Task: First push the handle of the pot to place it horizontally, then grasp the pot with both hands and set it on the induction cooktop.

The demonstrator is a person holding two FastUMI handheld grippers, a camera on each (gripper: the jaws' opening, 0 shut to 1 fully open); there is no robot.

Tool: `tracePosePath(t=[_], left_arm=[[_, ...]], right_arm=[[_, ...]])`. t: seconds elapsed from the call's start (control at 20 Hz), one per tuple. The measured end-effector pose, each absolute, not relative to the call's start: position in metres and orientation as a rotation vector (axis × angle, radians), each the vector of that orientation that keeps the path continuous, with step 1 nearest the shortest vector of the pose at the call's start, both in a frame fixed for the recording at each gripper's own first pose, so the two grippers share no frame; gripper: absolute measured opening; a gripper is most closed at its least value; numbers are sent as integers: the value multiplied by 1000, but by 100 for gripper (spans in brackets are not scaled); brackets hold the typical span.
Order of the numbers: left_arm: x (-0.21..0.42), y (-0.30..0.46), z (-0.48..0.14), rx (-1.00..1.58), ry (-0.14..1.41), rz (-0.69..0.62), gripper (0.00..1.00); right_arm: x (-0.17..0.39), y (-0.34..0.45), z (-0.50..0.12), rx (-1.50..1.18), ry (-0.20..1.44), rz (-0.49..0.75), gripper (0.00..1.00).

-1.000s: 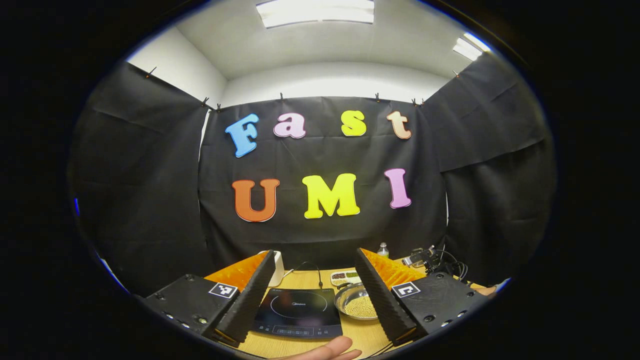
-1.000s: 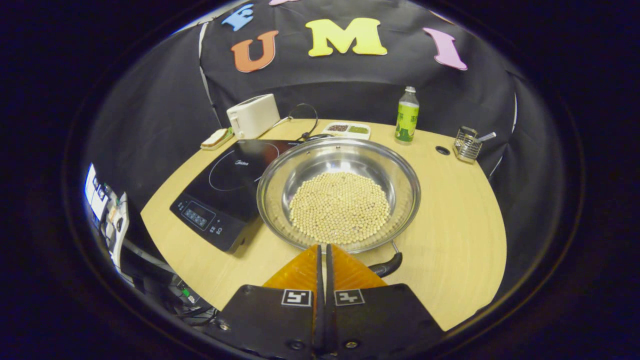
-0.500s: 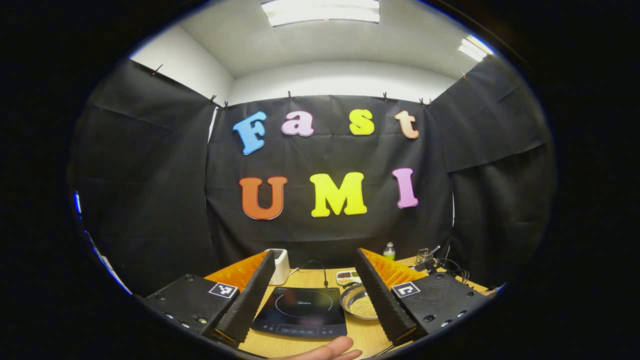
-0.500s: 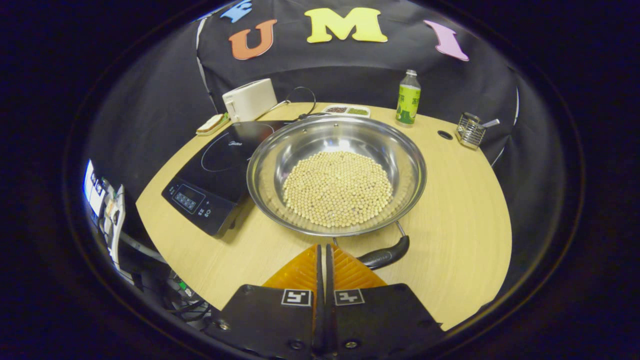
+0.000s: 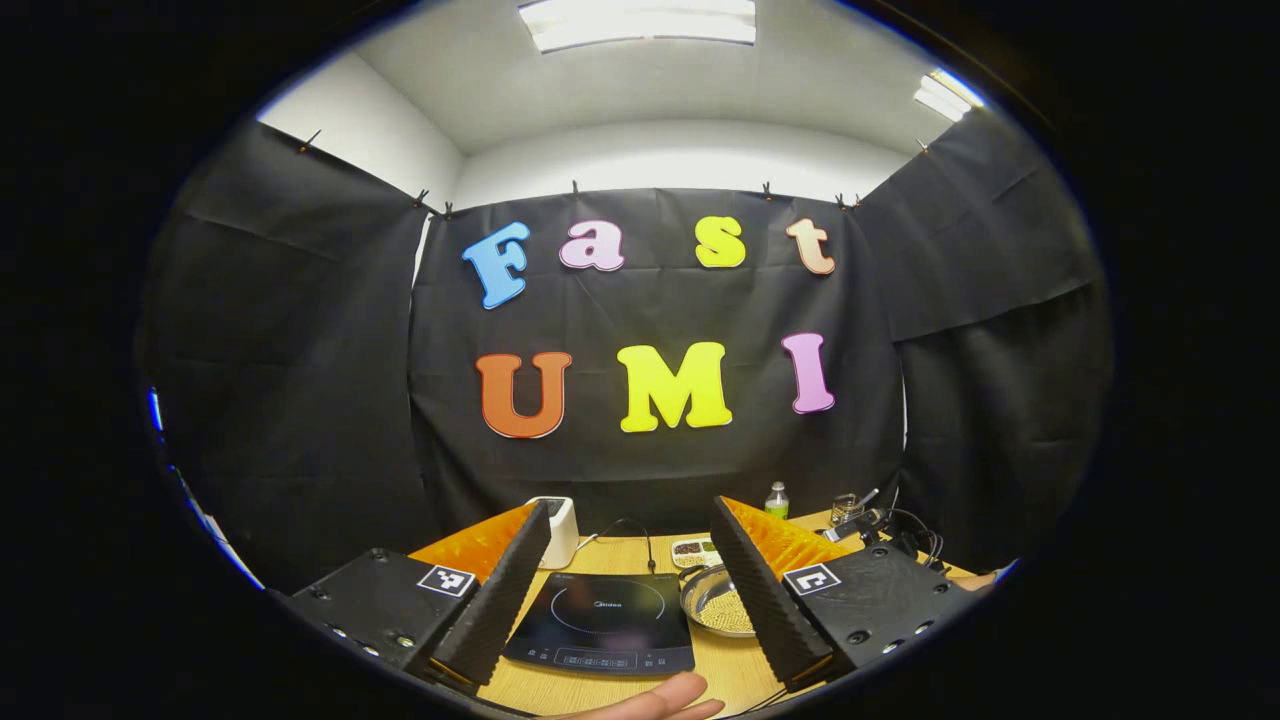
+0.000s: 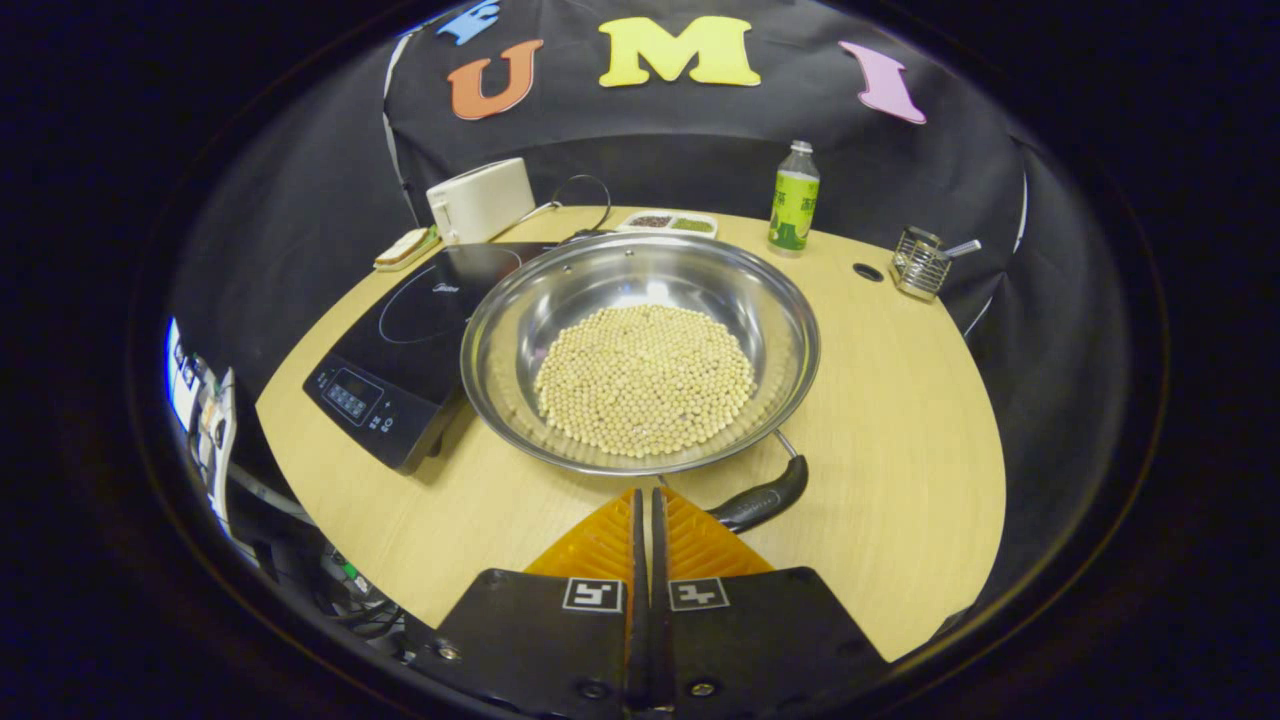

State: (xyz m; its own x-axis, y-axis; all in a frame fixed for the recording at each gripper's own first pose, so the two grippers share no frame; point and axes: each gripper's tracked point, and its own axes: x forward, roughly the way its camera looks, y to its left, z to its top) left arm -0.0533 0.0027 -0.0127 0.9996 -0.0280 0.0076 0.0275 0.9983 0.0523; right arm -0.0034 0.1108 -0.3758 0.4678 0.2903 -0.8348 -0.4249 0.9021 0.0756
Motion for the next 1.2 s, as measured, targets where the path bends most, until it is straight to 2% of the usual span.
tracePosePath(t=[0.1, 0.15, 0.2, 0.25, 0.45, 0.6, 0.7, 0.75, 0.8, 1.0, 1.05, 1.15, 1.2], left_arm=[[-55, 3, -12, 50, -11, -28, 96], [-55, 4, -11, 49, -12, -30, 96], [-55, 4, -10, 51, -12, -30, 96], [-55, 5, -8, 50, -14, -26, 96], [-55, 6, -1, 45, -28, -25, 96], [-57, 5, -4, 51, -26, -28, 96], [-55, 4, -6, 52, -23, -30, 96], [-55, 4, -6, 53, -20, -30, 96], [-55, 5, -7, 52, -19, -28, 96], [-53, 4, -10, 52, -11, -26, 96], [-53, 4, -11, 52, -9, -27, 96], [-53, 5, -9, 48, -10, -27, 96], [-53, 4, -9, 46, -10, -31, 96]], right_arm=[[1, 105, -376, -144, 982, 416, 0], [4, 102, -376, -143, 982, 408, 4], [6, 99, -376, -141, 983, 401, 0], [10, 96, -376, -137, 985, 392, 4], [22, 84, -377, -131, 982, 358, 1], [30, 75, -379, -144, 984, 333, 4], [36, 70, -379, -140, 986, 317, 4], [40, 68, -380, -137, 987, 311, 0], [43, 65, -379, -136, 987, 305, 4], [56, 54, -379, -112, 977, 267, 1], [59, 53, -379, -112, 974, 261, 4], [64, 49, -380, -119, 970, 249, 0], [66, 47, -381, -120, 969, 243, 4]])
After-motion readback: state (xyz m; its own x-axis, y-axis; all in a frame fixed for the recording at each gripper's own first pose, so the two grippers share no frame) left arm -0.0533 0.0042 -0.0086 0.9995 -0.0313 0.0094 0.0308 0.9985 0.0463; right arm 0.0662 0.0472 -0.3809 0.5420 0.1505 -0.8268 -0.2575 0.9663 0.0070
